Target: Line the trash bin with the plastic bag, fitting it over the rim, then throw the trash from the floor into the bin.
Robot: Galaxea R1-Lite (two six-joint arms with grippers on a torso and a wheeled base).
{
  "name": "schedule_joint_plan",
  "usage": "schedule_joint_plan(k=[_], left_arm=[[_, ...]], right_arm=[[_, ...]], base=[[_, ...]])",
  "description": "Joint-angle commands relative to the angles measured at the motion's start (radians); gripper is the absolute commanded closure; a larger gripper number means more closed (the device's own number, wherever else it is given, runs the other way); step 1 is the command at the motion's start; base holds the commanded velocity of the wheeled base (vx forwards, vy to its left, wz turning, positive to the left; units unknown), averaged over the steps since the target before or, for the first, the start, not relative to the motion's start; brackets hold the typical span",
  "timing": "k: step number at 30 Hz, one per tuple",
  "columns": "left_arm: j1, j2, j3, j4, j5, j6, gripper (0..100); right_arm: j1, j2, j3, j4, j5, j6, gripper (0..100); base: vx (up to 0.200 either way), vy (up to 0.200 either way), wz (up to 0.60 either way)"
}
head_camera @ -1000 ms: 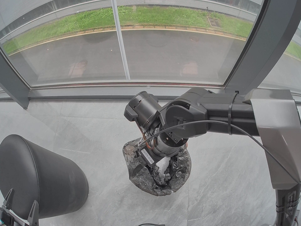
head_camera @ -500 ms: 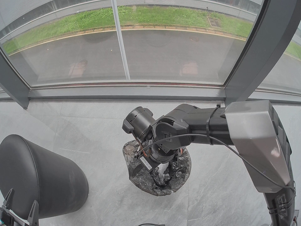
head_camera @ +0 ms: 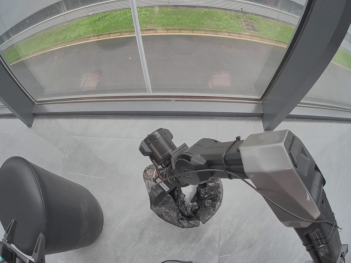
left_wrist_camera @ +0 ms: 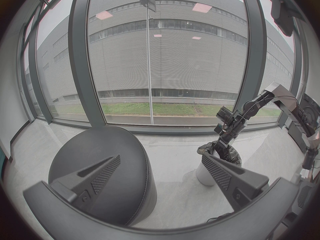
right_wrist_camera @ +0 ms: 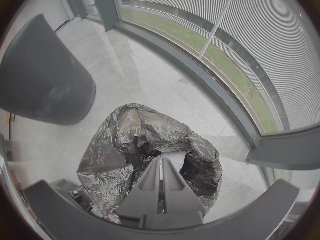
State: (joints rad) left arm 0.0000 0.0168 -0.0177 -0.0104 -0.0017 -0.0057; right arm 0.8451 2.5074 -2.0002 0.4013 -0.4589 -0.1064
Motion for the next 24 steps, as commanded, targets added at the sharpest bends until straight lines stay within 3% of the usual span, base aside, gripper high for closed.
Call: schedule_joint_plan(k=[1, 15, 24], left_arm=[[0.0, -0.017, 0.018, 0.0, 0.0, 0.0, 0], [0.0, -0.017, 0.018, 0.0, 0.0, 0.0, 0], [0.0, -0.017, 0.018, 0.0, 0.0, 0.0, 0]], right_arm=[[0.003, 0.051, 0.0, -0.016, -0.007, -0.055, 100], [-0.098, 0.129, 0.0, -0.075, -0.003, -0.095, 100], [-0.116, 0.168, 0.0, -0.105, 0.005, -0.095, 100]], base=[[0.0, 0.0, 0.0], [0.0, 0.0, 0.0], [0.0, 0.0, 0.0]])
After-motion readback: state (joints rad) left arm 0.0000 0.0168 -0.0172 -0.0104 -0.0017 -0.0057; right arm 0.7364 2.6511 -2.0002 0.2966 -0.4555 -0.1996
